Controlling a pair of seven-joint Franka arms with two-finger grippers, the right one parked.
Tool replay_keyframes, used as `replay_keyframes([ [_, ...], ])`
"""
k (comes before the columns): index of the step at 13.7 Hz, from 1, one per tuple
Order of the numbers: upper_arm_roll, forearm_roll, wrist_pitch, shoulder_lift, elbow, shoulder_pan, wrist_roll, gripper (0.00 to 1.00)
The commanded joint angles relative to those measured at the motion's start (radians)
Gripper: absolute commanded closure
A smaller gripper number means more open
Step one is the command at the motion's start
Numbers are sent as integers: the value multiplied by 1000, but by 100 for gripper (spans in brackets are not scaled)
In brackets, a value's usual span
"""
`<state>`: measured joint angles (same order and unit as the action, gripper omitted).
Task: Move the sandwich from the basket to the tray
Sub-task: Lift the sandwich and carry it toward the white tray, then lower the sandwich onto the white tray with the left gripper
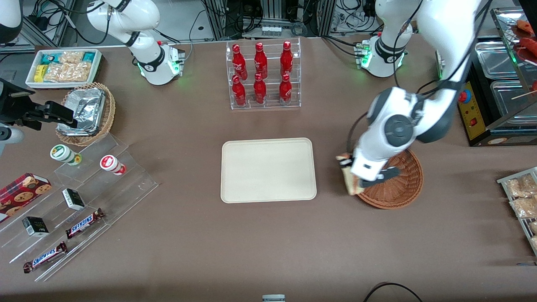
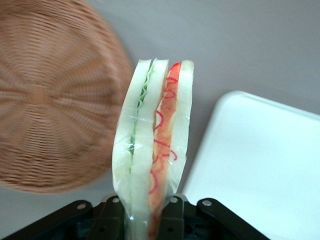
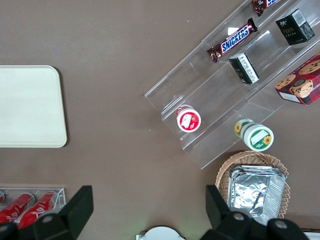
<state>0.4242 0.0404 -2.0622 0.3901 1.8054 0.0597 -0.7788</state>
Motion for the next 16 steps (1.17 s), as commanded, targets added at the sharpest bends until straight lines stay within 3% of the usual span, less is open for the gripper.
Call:
replay_keyframes([
  [1,48,50,20,93,-104,69,-5,100],
  [4,45,93,20,208,-231,172,-54,100],
  [8,39,257,20,352,-369,308,-314,100],
  [16,39,263,17,500,-540,428,-418,100],
])
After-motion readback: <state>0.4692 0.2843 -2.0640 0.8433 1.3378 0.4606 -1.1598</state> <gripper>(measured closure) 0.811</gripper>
